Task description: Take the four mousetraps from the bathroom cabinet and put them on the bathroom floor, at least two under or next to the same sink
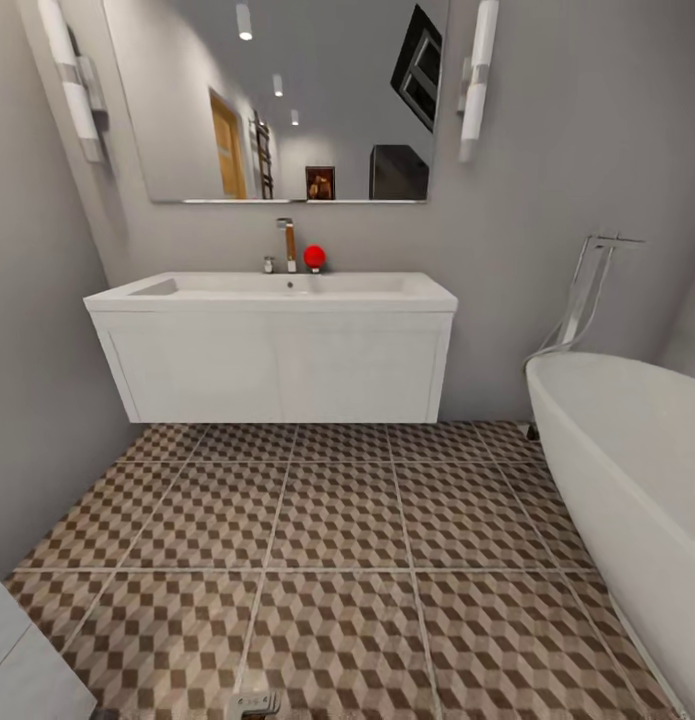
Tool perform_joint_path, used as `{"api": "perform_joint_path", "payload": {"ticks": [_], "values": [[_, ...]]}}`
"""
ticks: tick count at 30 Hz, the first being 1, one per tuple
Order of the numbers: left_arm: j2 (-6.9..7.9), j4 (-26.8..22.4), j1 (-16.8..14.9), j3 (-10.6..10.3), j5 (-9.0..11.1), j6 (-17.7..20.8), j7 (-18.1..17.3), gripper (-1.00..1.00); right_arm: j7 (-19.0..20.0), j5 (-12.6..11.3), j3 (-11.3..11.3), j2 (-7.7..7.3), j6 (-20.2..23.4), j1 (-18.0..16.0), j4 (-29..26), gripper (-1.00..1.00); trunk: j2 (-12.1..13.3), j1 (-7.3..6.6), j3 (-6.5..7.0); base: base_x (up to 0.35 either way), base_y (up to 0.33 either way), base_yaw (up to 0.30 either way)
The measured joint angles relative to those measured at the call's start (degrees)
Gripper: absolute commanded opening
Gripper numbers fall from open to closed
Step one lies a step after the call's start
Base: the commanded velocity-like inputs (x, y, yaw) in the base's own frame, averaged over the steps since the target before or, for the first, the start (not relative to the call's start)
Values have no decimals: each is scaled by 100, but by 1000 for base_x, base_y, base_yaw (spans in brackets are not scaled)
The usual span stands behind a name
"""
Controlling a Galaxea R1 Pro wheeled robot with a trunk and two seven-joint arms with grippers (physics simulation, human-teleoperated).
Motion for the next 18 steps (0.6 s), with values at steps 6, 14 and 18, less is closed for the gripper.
{"api": "perform_joint_path", "payload": {"ticks": [6,14,18], "values": [[0,-4,0,2,6,-100,1,-100,-12,0,0,6,-16,0,0,-100,-8,15,-133,0,0,0],[1,-5,2,2,23,-315,9,-100,-16,0,-3,9,-27,0,0,-100,-19,36,-310,0,0,0],[1,-5,0,-2,20,-339,10,-100,-16,1,-5,9,-36,0,0,-100,-22,41,-355,0,0,0]]}}
